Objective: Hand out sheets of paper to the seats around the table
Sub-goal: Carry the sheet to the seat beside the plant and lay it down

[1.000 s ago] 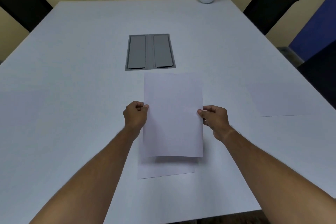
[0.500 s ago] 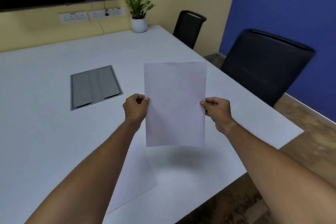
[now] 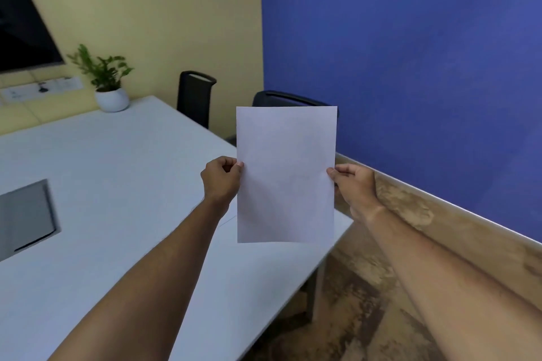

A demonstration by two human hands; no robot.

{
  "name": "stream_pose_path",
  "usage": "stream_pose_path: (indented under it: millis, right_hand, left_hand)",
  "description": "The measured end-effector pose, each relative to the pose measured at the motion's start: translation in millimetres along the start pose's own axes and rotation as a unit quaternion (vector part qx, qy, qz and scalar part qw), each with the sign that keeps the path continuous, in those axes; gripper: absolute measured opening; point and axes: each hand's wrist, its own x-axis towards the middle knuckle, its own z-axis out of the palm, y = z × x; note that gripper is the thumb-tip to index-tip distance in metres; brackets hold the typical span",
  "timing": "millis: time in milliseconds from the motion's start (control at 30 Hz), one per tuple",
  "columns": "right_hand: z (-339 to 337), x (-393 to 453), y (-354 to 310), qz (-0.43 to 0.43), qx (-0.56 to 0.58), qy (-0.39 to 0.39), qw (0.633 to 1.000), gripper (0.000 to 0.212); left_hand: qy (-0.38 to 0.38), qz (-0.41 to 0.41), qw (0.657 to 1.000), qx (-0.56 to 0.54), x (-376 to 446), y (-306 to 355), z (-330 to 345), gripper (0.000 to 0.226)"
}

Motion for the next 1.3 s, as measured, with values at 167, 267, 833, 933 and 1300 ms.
stream_pose_path:
  millis: [167, 267, 833, 933, 1300]
  right_hand:
    - [-78.6, 54.8, -16.7, -0.027, 0.002, 0.046, 0.999, 0.002]
    - [-114.8, 86.9, -23.0, -0.039, -0.002, 0.076, 0.996, 0.011]
    - [-201.4, 338.8, -46.7, -0.058, -0.014, 0.12, 0.991, 0.006]
    - [-201.0, 384.7, -47.7, -0.056, -0.01, 0.113, 0.992, 0.003]
    - [-179.1, 569.0, -43.3, -0.05, 0.008, 0.032, 0.998, 0.015]
  left_hand:
    - [-0.027, 0.033, 0.999, -0.002, 3.8, 45.0, 96.8, 0.013]
    - [-0.048, 0.054, 0.997, -0.005, 14.2, 65.1, 146.4, 0.011]
    - [-0.069, 0.086, 0.994, -0.021, 159.7, 123.3, 395.3, 0.012]
    - [-0.063, 0.084, 0.994, -0.015, 187.3, 128.9, 420.7, 0.013]
    - [0.015, 0.05, 0.999, -0.014, 291.8, 134.3, 510.5, 0.01]
